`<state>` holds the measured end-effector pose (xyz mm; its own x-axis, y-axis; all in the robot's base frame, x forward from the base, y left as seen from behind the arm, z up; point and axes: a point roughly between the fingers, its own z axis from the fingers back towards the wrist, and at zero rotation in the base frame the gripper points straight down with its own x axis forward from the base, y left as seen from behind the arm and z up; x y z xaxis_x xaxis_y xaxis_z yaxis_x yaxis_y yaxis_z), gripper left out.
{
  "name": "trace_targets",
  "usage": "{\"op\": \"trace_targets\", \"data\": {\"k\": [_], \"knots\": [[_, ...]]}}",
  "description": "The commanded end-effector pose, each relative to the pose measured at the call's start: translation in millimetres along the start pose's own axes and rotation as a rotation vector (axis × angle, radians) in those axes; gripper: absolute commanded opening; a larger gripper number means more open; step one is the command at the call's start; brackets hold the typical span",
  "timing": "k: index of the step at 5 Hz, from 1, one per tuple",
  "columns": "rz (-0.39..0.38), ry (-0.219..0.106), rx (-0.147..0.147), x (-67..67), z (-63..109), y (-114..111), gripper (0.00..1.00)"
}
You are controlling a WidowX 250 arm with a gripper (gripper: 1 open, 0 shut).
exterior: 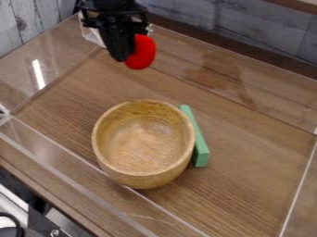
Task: Move the red fruit to the left
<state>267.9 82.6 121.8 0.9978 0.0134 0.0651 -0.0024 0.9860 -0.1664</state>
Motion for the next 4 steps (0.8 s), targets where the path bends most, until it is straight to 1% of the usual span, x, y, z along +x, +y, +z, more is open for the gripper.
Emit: {"op": "trace_targets", "data": {"k": [1,3,4], "knots": [[-0.038,-0.039,0.050,12.8,6.4,12.9,0.00],[0.010,-0.020,0.085,28.7,-15.9,42.1,0.00],[-0.002,-0.007,0.095,34.6,-19.7,59.8,0.00]]}}
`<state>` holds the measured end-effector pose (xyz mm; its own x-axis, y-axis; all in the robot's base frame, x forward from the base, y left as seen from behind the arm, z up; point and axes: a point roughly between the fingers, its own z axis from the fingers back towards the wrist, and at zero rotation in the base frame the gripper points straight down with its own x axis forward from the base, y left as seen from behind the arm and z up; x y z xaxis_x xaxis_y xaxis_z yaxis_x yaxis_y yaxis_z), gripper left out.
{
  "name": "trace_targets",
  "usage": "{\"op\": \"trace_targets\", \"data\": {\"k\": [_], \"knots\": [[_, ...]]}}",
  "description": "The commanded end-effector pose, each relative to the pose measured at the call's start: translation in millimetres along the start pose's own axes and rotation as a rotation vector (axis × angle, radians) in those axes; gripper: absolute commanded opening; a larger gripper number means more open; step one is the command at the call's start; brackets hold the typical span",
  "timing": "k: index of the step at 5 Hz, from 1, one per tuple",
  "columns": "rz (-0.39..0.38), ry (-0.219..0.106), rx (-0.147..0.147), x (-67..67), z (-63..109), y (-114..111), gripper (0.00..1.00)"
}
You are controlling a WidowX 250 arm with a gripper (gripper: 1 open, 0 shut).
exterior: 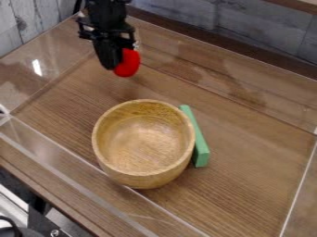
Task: Move the red fruit to the left
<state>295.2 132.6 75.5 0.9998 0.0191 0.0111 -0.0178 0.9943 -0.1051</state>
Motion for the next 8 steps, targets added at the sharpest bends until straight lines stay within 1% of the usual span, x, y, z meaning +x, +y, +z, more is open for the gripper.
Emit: {"op": "trace_targets", "data": {"k": [1,3,4,5,6,7,8], "knots": [[-0.029,-0.048,0.038,13.8,15.4,18.2,0.00],[0.002,-0.031,0.043,26.5,3.7,26.5,0.00],[0.008,-0.024,0.042,26.3,-1.3,33.9,1.00],[0.017,-0.019,0.041,24.8,-3.8,40.5,1.00],[0.056,-0.024,0.042,29.8,-15.4,25.6,1.00],[0.088,-0.027,0.045,38.3,-29.6,10.2,1.00],[0.142,-0.036,0.042,41.1,-22.8,7.5,1.00]]}}
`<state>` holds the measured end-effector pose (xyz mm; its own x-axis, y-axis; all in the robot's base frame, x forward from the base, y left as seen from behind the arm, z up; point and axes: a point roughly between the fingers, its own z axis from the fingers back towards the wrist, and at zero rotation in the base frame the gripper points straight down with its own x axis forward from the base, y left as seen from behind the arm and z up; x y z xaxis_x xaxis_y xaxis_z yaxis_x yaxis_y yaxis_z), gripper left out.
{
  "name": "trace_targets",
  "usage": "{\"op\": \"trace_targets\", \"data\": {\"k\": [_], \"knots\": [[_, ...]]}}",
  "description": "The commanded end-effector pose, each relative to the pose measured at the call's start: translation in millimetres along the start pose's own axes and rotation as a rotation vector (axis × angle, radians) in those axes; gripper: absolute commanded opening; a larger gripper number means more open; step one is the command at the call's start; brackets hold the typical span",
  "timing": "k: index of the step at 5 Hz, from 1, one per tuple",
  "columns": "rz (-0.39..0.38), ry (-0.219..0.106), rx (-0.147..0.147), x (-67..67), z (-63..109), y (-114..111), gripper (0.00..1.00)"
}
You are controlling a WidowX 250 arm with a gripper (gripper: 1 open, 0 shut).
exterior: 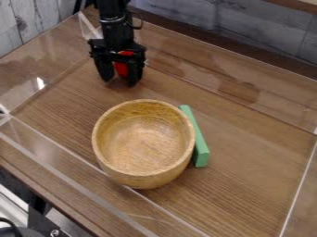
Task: Move the red fruit to the left
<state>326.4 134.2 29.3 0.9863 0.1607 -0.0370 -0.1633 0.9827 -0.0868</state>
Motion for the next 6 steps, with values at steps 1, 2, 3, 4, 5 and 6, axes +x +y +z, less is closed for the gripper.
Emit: {"op": "trace_targets", "data": {"k": [1,2,3,4,5,6], "knots": [[0.021,-0.117,0.015,5.4,46.1,-17.5,1.00],[0.047,-0.153,0.005,1.3,66.4,-35.6,1.00],[0.002,-0.158,-0.001,-1.4,81.6,-48.3,1.00],[-0.071,-0.165,-0.008,-6.5,96.4,-67.2,1.00],[-0.098,-0.166,-0.008,-3.0,97.6,-70.9,1.00],[-0.112,-0.156,-0.002,1.6,90.8,-69.5,1.00]]}}
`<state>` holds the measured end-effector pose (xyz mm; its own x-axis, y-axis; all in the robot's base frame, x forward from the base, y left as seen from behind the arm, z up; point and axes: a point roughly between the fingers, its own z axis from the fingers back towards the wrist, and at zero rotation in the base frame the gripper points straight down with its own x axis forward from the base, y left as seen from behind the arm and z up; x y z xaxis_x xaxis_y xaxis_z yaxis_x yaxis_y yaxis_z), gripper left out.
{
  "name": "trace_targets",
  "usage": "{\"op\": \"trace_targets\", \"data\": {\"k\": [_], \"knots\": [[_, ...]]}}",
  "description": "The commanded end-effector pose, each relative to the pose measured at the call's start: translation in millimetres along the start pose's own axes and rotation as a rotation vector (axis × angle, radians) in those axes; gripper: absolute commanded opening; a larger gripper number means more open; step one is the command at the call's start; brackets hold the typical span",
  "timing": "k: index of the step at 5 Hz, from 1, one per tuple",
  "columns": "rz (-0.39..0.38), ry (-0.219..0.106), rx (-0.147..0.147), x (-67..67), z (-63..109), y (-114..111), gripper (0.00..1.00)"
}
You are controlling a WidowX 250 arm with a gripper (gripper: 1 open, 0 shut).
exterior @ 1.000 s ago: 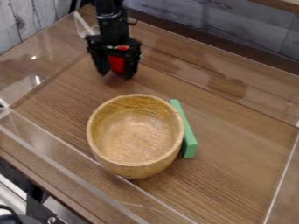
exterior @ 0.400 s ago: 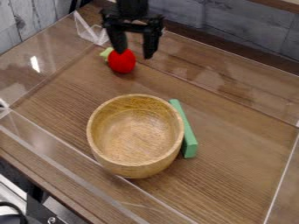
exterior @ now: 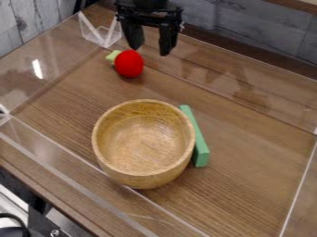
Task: Move the red fruit to the left
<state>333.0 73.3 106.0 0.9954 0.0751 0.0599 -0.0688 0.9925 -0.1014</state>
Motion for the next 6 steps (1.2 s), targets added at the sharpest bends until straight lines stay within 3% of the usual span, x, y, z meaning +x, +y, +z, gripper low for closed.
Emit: {"op": "trace_targets", "data": {"k": [1,3,4,5,6], "knots": [[-0.059,-0.055,0.019,13.9,15.6,-4.7,1.00],[-0.133,-0.040,0.026,21.8,13.7,-5.3,1.00],[-0.094,-0.037,0.035,22.4,21.7,1.5,1.00],[-0.054,-0.038,0.044,22.8,29.7,9.2,0.00],[-0.058,-0.034,0.050,24.4,33.7,10.0,1.00]]}}
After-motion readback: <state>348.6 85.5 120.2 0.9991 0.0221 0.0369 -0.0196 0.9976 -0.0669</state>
